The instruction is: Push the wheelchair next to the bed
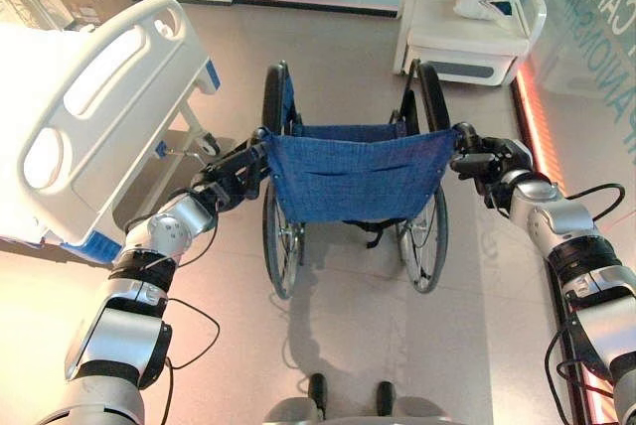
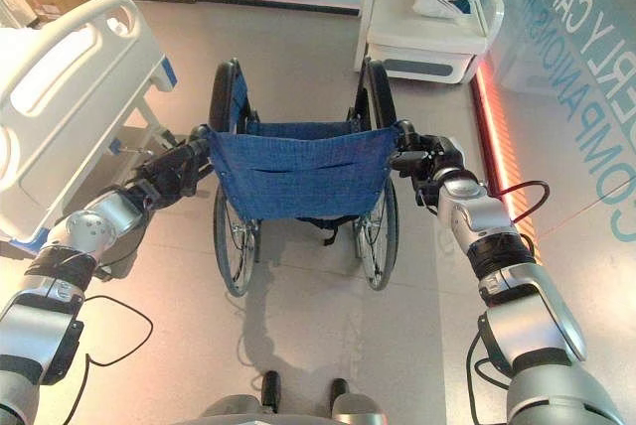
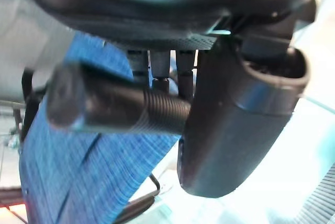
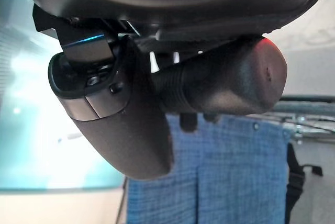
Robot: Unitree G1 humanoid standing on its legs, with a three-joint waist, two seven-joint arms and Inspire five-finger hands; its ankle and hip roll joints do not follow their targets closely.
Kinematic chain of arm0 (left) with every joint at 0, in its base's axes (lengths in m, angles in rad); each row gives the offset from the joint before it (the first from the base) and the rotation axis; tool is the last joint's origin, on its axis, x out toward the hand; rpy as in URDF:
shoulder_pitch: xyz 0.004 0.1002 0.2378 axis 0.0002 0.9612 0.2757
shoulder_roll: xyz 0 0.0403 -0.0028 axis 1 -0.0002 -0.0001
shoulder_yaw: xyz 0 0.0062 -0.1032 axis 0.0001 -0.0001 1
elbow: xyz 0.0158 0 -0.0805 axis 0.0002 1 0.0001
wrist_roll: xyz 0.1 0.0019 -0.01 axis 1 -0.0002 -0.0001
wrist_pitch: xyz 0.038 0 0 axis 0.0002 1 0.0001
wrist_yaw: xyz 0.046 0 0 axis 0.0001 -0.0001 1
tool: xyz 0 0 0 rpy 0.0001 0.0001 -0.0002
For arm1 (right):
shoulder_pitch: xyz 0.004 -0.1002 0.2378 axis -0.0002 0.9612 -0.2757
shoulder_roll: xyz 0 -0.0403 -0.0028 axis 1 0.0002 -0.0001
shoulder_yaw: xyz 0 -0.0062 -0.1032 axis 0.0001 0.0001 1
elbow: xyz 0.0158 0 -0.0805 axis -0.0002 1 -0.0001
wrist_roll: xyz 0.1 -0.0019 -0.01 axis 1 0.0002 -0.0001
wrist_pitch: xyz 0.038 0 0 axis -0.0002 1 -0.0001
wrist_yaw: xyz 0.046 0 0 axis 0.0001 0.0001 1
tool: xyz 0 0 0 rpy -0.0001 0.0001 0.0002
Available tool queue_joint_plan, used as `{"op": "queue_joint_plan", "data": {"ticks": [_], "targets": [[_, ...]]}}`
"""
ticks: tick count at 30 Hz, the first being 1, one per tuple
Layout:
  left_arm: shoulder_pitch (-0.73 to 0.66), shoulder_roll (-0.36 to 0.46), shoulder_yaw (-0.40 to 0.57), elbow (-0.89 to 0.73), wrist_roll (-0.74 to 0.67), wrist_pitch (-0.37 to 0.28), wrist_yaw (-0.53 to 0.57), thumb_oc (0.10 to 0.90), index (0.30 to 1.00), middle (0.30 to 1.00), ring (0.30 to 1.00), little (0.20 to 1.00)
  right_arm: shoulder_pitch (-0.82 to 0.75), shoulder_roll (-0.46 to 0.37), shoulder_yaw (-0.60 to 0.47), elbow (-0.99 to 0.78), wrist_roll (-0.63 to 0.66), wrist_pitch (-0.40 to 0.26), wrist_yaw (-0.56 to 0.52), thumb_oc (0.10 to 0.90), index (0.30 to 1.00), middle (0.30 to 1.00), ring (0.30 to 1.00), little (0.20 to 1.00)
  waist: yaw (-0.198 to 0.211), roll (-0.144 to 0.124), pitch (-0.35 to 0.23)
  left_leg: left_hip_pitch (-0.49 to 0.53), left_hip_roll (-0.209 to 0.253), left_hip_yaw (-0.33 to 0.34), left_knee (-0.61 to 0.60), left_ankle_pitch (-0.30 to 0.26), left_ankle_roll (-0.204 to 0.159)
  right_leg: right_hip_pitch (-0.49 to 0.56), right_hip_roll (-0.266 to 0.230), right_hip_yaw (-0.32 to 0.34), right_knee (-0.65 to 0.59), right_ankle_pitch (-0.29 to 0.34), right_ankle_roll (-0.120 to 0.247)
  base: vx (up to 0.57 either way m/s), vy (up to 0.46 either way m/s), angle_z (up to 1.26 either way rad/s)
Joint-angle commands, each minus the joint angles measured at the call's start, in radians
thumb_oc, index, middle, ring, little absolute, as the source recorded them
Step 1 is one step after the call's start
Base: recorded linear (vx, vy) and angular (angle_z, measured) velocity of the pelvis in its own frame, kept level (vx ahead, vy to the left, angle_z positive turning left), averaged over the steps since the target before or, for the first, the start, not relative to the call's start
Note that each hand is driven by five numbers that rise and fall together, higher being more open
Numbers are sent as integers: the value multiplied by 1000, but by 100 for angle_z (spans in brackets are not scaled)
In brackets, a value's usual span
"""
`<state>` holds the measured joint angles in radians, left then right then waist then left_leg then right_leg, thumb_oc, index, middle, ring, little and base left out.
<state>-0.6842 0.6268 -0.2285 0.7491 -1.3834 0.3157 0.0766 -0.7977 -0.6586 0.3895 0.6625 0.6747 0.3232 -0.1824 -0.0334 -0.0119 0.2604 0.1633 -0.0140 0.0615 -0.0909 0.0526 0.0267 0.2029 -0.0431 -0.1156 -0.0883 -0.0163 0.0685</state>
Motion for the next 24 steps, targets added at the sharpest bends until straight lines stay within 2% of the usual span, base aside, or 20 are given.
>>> {"op": "queue_joint_plan", "data": {"ticks": [1,6,18,21,24], "targets": [[-147,-258,-94,-200,-241,45,-267,400,300,300,300,300,-103,177,46,-227,23,-169,115,400,300,300,300,300,2,-11,-95,12,-73,36,4,-64,19,-60,20,-21,47,59,-6,0,0,0],[-120,-286,-56,-250,-326,20,-293,400,300,300,300,300,-90,185,38,-235,20,-166,109,400,300,300,300,300,4,-16,-97,16,-73,36,4,-68,19,-55,20,-25,45,57,-8,0,0,0],[-87,-299,-29,-338,-316,-42,-284,400,300,300,300,300,-79,200,22,-236,17,-149,104,400,300,300,300,300,12,-13,-107,24,-77,26,4,-72,20,-42,19,-34,41,52,-12,0,0,0],[-76,-286,-28,-357,-213,-98,-245,400,300,300,300,300,-75,208,23,-236,17,-151,103,400,300,300,300,300,17,-11,-106,29,-80,20,7,-75,24,-40,16,-34,43,48,-14,7,11,0],[-78,-270,-29,-357,-142,-124,-219,400,300,300,300,300,-81,207,22,-234,18,-144,104,400,300,300,300,300,21,-8,-106,32,-84,16,15,-79,27,-39,13,-30,46,46,-16,7,28,0]]}}
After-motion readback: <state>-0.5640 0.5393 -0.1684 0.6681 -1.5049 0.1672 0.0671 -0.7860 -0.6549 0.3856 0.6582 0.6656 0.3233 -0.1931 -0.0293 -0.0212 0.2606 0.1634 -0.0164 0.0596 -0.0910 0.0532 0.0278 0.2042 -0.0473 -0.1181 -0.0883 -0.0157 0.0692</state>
